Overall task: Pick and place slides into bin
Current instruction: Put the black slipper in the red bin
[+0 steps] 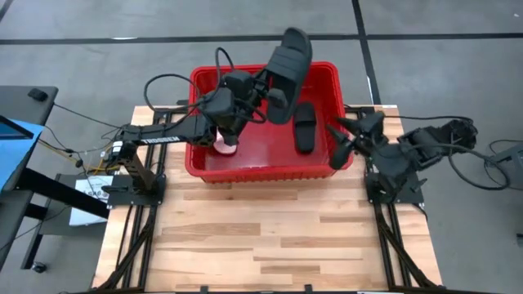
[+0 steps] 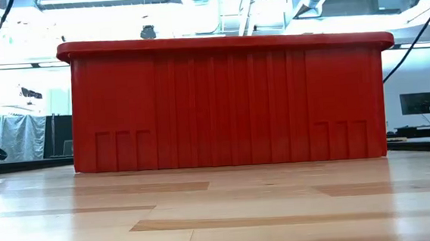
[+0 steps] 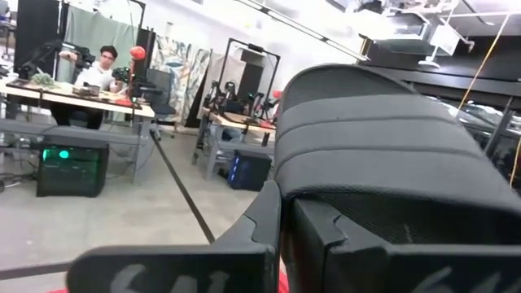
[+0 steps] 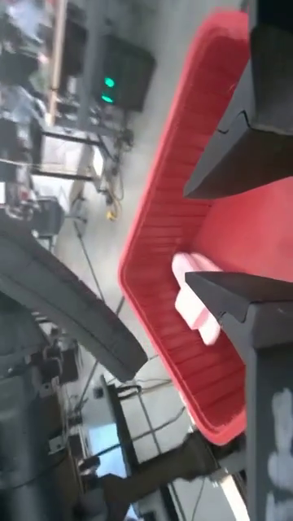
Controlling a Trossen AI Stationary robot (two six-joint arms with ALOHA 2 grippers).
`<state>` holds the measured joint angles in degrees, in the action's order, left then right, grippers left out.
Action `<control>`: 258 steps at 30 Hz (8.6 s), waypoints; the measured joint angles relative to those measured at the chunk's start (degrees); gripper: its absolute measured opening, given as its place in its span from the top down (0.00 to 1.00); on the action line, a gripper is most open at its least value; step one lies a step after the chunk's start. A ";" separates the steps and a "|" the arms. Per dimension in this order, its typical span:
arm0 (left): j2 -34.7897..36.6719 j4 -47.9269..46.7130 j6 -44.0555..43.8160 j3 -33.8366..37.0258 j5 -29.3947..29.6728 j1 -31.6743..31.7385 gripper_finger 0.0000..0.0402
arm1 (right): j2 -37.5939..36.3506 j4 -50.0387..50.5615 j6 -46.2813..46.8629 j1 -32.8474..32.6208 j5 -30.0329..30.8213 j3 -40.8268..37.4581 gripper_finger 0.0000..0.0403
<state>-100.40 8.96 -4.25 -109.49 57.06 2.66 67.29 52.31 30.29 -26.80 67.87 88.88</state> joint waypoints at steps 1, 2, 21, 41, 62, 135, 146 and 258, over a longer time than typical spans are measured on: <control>0.00 0.01 0.04 0.00 0.00 0.00 1.00 | 0.00 -1.07 0.06 1.07 -1.95 -0.02 0.61; 0.00 0.03 0.18 0.00 -0.07 0.00 1.00 | -0.02 -2.37 0.08 2.13 -3.66 -0.02 0.59; 0.00 -0.39 2.30 0.02 -6.82 0.81 1.00 | 2.49 -25.77 -6.59 14.44 -21.34 -0.02 0.35; 0.00 -8.75 18.70 0.04 -0.44 -2.38 1.00 | -3.08 -24.54 -15.75 27.75 -29.11 2.73 0.35; 0.00 -16.06 20.69 0.04 0.20 -5.66 1.00 | 8.35 0.08 -14.23 47.44 -62.12 21.88 0.35; 16.49 -22.78 24.15 0.00 30.48 -38.27 0.50 | 11.72 5.74 -38.64 59.45 -65.37 25.92 0.97; 28.06 -40.19 8.24 -0.02 13.44 -46.45 0.50 | 18.90 15.83 -48.54 67.68 -79.04 25.92 0.97; 29.53 -45.65 6.64 0.04 14.03 -36.46 0.50 | 44.54 16.40 -67.39 84.67 -88.66 18.49 0.54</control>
<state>-70.87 -36.69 2.39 -109.45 71.09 -33.80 111.83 68.71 -37.10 57.87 -20.80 107.37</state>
